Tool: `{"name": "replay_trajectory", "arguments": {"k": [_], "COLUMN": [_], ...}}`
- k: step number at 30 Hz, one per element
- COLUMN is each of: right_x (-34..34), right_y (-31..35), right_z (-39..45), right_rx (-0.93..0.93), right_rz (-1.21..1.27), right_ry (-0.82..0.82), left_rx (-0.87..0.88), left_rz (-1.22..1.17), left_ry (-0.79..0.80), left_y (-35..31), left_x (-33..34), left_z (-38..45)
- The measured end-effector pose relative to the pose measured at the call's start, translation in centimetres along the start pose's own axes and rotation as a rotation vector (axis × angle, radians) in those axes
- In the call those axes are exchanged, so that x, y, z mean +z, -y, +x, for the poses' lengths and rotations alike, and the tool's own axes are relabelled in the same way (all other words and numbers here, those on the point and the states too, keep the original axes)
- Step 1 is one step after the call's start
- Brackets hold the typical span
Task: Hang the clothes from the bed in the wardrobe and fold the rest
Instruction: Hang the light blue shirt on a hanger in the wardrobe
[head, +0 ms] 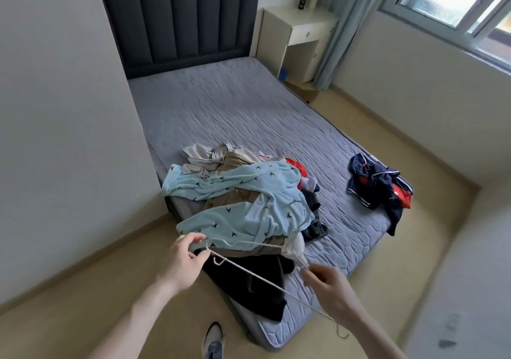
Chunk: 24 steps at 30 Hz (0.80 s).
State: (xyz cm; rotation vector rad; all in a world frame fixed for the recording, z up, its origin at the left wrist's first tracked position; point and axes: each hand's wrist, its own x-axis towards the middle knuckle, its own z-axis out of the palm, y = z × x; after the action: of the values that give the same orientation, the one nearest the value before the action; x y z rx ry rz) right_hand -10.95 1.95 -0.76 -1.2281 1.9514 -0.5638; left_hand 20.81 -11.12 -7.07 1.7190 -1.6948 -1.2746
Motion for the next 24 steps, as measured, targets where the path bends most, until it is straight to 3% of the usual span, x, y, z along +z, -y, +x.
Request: {"name": "replay_trajectory", "arguments": {"k": [12,21,24], "right_x": [-7.5,-11.3,-13.4], "right_y": [-6.2,-12.8,-16.2], "right_z": [9.0,19.8,23.8], "right_rx": [0.233,0.384,0.366], "right_rz": [0.169,0.315,0.317], "right_ry": [-0.274,-0.276,-0.168], "left_rx": [-0.112,-0.206,-0.302], "left_rz": [0.290,0.346,0.309], "left_ry": [0.471,0.506,0.480], "left_y": [-5.1,-8.8,-9.6], "left_x": [10.9,22.9,28.1], "left_z": [14.9,22.6,24.9]}}
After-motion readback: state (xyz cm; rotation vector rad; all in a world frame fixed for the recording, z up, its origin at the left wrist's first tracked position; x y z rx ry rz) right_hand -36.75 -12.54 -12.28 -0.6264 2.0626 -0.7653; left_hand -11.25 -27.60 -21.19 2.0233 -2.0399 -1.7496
